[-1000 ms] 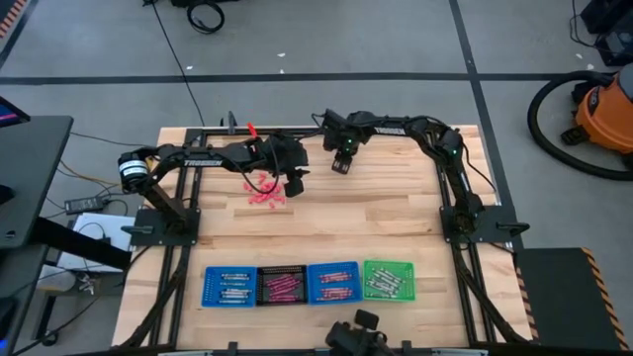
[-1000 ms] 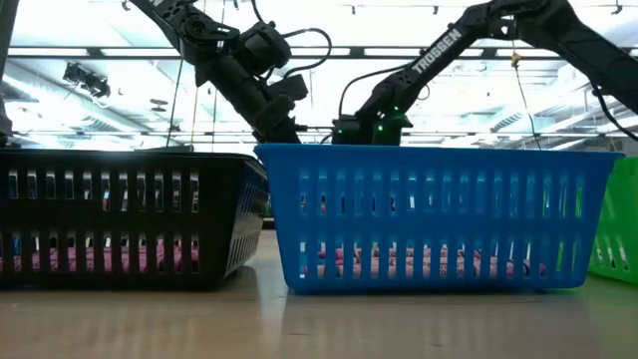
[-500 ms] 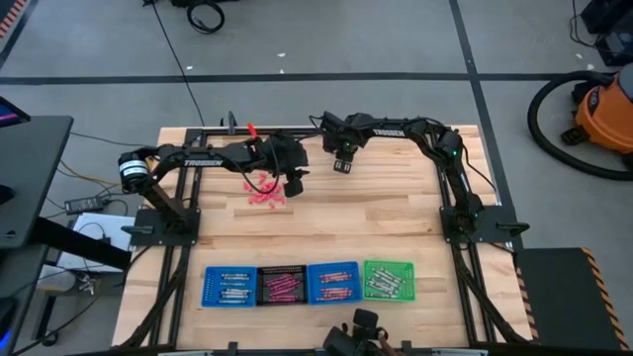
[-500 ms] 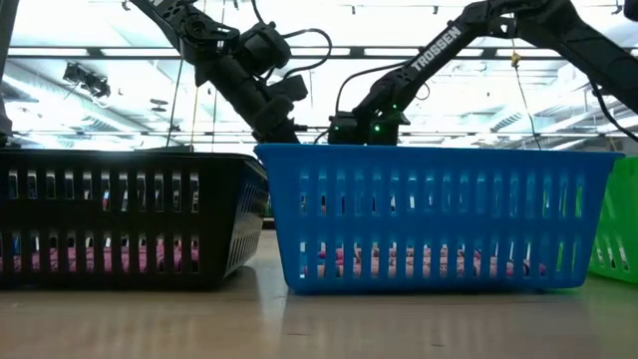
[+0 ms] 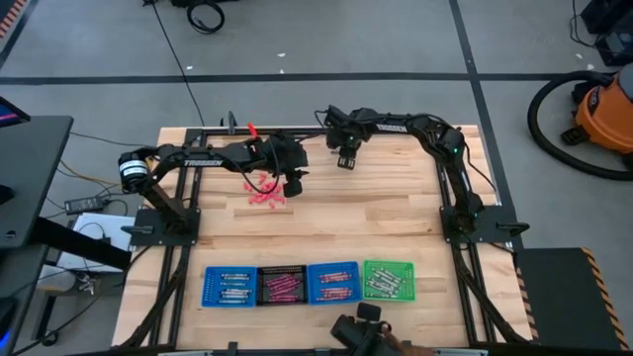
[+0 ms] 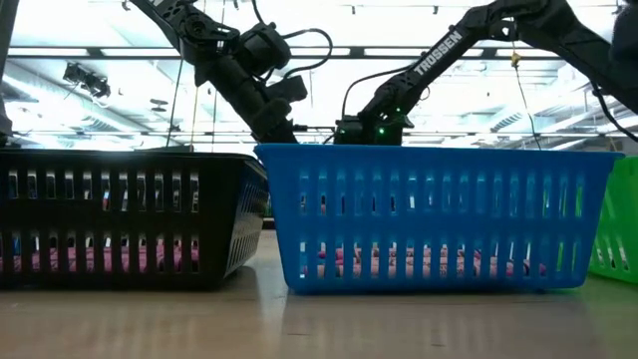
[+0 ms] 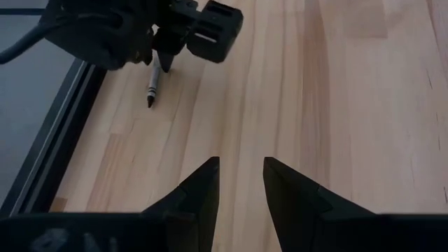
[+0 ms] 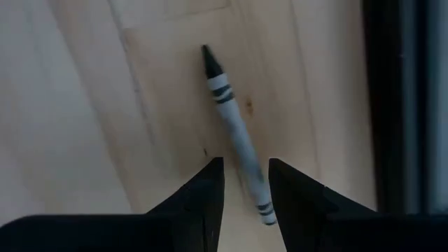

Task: Sort crayons
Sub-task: Put the black crayon into the left blue bin

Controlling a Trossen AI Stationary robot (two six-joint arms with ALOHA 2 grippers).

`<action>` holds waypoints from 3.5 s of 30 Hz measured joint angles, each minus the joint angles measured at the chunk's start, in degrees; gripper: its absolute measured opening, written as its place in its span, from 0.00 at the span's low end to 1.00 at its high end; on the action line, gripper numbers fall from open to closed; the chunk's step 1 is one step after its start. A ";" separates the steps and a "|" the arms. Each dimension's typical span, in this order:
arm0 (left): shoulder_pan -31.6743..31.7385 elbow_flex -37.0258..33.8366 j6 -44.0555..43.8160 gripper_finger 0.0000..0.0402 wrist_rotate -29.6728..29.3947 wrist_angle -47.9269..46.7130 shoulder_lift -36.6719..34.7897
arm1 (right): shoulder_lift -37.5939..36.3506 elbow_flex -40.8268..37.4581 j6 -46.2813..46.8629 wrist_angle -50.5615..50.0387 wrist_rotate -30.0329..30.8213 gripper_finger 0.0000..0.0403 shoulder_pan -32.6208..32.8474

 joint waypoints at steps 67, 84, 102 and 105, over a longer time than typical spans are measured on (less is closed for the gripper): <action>-1.28 0.02 11.30 0.62 2.82 -0.26 7.28 | -3.15 -2.10 -1.36 -3.99 -32.38 0.01 6.64; -9.77 0.02 27.06 0.57 -10.74 3.45 7.26 | -3.21 -2.03 4.08 -1.87 -48.81 0.01 6.71; -14.23 0.00 30.17 0.18 -20.87 2.21 7.23 | -3.26 -2.01 6.44 -0.20 -54.42 0.02 7.40; -14.47 0.00 30.27 0.09 -20.87 2.20 7.23 | -3.26 -2.01 6.58 -0.24 -54.23 0.06 7.74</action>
